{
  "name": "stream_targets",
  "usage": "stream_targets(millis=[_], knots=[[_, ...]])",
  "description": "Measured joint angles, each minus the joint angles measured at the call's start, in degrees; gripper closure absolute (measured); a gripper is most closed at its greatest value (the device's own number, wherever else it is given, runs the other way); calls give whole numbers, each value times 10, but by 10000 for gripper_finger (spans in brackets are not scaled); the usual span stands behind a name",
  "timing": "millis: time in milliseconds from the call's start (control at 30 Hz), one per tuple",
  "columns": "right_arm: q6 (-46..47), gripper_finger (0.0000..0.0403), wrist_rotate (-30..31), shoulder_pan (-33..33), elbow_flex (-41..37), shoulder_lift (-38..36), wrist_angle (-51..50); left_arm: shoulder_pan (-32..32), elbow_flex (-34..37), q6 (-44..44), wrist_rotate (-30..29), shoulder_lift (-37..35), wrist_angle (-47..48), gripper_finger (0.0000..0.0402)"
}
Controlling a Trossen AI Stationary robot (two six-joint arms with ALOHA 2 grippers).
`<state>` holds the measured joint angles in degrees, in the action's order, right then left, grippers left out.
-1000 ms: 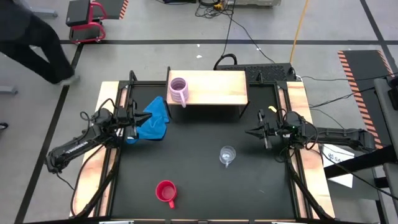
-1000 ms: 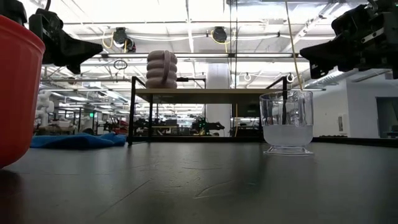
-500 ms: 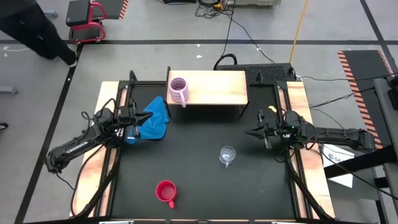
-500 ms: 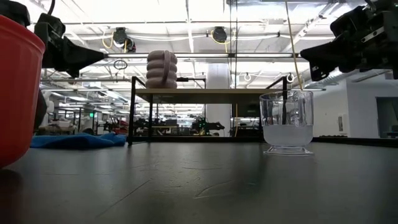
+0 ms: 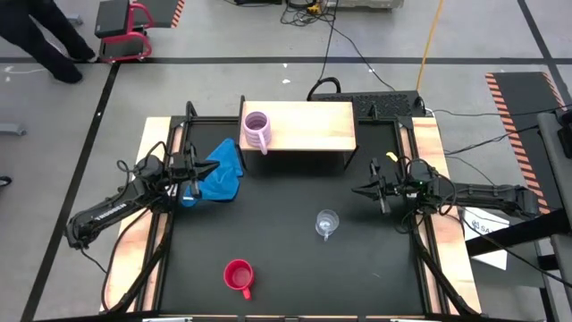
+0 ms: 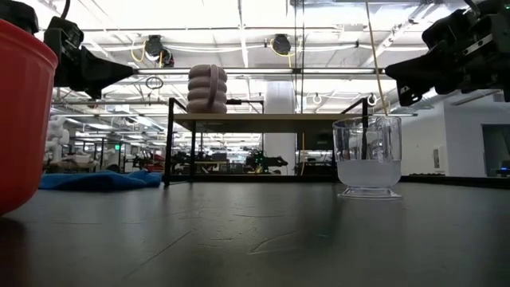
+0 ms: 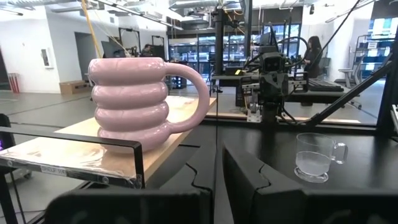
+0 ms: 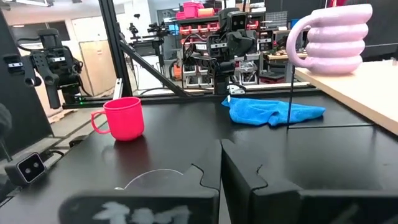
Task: Stack small to large cups/mugs on shelf
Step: Put the red mug on the shelf
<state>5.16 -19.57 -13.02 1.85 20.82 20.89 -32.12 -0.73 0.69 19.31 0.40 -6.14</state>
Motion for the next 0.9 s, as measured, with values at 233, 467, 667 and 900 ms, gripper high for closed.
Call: stream_targets(millis=[233, 467, 667, 900], knots=[[37, 403, 0, 0, 0, 0, 7, 0, 0, 0, 0, 0, 0, 371], [67, 403, -1, 0, 0, 0, 3, 0, 0, 0, 0, 0, 0, 371], [116, 403, -1, 0, 0, 0, 29, 0, 0, 0, 1, 0, 0, 371], [101, 403, -1, 0, 0, 0, 29, 0, -1, 0, 1, 0, 0, 371]])
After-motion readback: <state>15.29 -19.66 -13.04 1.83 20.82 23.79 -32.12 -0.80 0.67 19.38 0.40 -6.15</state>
